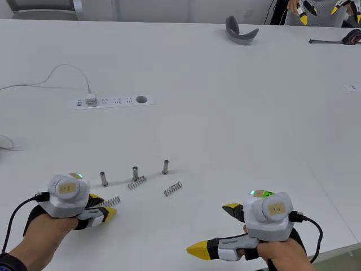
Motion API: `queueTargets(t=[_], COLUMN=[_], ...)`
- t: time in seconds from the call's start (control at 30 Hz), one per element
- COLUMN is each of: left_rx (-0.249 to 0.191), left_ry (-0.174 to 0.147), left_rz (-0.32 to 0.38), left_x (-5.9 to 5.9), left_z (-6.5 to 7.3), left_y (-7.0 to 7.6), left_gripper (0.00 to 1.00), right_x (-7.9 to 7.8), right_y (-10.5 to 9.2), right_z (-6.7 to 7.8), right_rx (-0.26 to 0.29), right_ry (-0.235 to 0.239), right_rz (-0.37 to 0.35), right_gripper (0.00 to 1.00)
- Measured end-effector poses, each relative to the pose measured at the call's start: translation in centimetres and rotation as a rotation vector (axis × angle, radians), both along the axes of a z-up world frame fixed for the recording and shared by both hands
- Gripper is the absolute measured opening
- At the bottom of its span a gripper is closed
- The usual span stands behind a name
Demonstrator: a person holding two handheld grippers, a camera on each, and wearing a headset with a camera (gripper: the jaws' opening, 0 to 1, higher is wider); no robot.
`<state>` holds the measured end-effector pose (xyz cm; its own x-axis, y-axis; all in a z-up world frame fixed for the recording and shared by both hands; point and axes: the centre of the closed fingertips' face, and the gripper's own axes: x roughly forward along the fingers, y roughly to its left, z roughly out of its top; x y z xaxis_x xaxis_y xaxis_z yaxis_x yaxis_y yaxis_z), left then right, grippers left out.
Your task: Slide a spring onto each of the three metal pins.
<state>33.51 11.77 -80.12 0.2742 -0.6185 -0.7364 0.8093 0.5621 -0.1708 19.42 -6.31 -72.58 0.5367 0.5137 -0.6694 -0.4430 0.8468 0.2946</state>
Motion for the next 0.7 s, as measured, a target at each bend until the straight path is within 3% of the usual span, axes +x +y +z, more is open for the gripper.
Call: queueTargets(t=[0.13,0.27,0.37,0.53,0.7], left_rx=[0.019,0.053,0.063,0.046,0.004], left_ry=[-0.026,-0.064,-0.075,-0.045,-0.030], left_rz=[-0.010,-0.052,-0.056,0.000,0.055], left_x=[0.3,-0.3,-0.3,-0.4,-0.9], left_z=[-0.2,-0.2,-0.2,-0.1,0.9], left_y=[0.0,-0.2,0.0,0.3,0.6], left_gripper=[0.22,0.13,0.11,0.11,0.11], right_x=[0.1,0.1,0.0,-0.3,-0.7], right_y=[0.1,0.3,0.3,0.6,0.7], right_z=[0.0,0.0,0.0,0.1,0.0], right_rx=[0.003,0.002,0.004,0.003,0.009], right_ry=[-0.002,-0.001,-0.002,-0.002,-0.003], right_rz=[-0.003,0.002,0.000,0.007,0.001], right_gripper=[0.94,0.94,0.94,0.94,0.94])
